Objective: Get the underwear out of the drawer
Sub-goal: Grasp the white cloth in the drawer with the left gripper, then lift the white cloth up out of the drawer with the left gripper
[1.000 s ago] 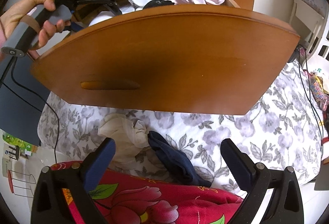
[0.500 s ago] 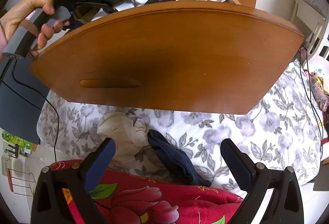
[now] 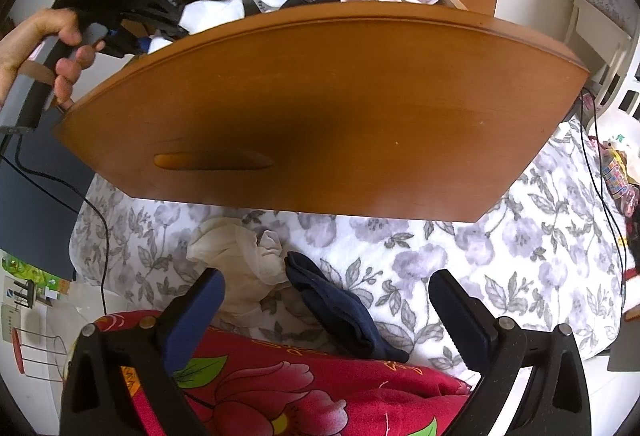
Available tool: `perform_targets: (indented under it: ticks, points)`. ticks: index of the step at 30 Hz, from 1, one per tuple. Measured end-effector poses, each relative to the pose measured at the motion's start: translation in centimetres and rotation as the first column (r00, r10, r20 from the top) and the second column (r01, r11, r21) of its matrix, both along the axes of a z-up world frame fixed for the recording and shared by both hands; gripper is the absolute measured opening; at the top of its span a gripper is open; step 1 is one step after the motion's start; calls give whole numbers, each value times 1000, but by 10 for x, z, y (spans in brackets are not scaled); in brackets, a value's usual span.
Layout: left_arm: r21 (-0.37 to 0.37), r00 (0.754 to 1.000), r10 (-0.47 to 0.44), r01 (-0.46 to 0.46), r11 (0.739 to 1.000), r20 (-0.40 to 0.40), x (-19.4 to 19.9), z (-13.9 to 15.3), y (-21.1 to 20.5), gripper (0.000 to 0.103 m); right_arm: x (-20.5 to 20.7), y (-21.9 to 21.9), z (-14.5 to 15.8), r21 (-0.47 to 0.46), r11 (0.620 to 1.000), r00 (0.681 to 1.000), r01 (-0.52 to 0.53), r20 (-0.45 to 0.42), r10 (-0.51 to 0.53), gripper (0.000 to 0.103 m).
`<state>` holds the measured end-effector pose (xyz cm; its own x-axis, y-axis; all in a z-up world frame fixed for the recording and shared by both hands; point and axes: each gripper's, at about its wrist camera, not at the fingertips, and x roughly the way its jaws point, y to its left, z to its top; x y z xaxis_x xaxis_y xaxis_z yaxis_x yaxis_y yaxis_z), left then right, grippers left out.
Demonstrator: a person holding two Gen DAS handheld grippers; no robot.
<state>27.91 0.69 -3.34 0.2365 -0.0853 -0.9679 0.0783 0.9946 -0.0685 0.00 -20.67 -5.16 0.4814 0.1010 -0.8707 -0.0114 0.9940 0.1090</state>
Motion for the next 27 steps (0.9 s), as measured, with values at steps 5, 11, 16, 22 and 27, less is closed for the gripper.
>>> perform_targets:
  ticks: [5, 11, 16, 22, 27]
  points:
    - [-30, 997, -19, 22, 999, 73, -4, 23, 4, 24, 0, 0, 0, -3, 1000, 1000, 4, 1, -4, 103]
    - [-197, 987, 60, -30, 980, 146, -25, 33, 30, 19, -1, 0, 1, -8, 1000, 1000, 7, 5, -7, 103]
    - [-249, 968, 71, -10, 969, 240, -45, 56, 38, 17, -1, -2, 1, -7, 1000, 1000, 15, 9, -15, 103]
    - [-313, 946, 98, 4, 950, 310, -69, 82, 52, 16, -2, -2, 2, -14, 1000, 1000, 22, 16, -22, 103]
    - [-358, 929, 112, 24, 934, 353, -89, 103, 57, 16, -3, -3, 3, -16, 999, 999, 34, 21, -34, 103]
